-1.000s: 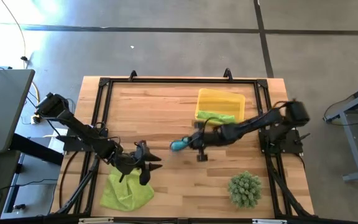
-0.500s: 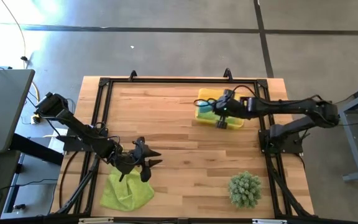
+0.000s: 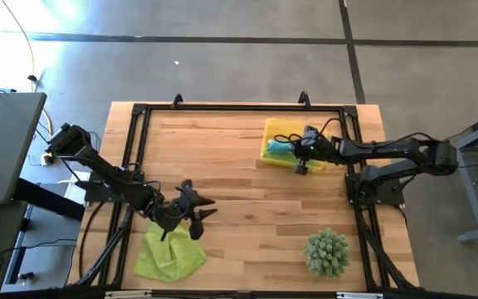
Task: Roll microfiber towels into tight, uniform cylinder then place into a basket
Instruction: Put the rolled blue microfiber towel into the yellow bin
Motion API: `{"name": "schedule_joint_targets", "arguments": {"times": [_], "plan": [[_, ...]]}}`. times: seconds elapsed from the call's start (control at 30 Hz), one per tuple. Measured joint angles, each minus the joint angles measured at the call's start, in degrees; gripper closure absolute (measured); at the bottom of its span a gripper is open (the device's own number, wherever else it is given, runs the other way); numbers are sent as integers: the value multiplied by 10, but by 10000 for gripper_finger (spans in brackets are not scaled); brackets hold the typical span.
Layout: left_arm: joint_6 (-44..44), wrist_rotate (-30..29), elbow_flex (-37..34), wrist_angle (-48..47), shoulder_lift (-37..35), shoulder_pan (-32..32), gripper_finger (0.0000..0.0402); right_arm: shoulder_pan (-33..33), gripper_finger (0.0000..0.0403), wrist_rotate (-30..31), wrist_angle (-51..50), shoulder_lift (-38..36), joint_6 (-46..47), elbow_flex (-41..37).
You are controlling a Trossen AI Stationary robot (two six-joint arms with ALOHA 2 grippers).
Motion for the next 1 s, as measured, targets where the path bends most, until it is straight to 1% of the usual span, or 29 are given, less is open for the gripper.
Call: {"name": "schedule_joint_targets", "arguments": {"times": [0.2, 0.3, 0.6, 0.7, 0.83, 1.0], "plan": [[2, 2, 0, 0, 0, 17, 275, -6, 398, -12, 16, 0, 4, -24], [11, 2, 0, 0, 0, 24, 275, -6, 390, -11, 33, 0, 1, -37], [15, 5, 0, 0, 0, 35, 275, -6, 377, -10, 37, 0, 4, -38], [15, 15, 0, 0, 0, 35, 275, -6, 351, -15, 37, 0, 4, -38], [15, 29, 0, 0, 0, 35, 275, -6, 293, -17, 37, 0, 6, -38], [14, 43, 0, 0, 0, 34, 275, -6, 228, -19, 36, 0, 45, -35]]}}
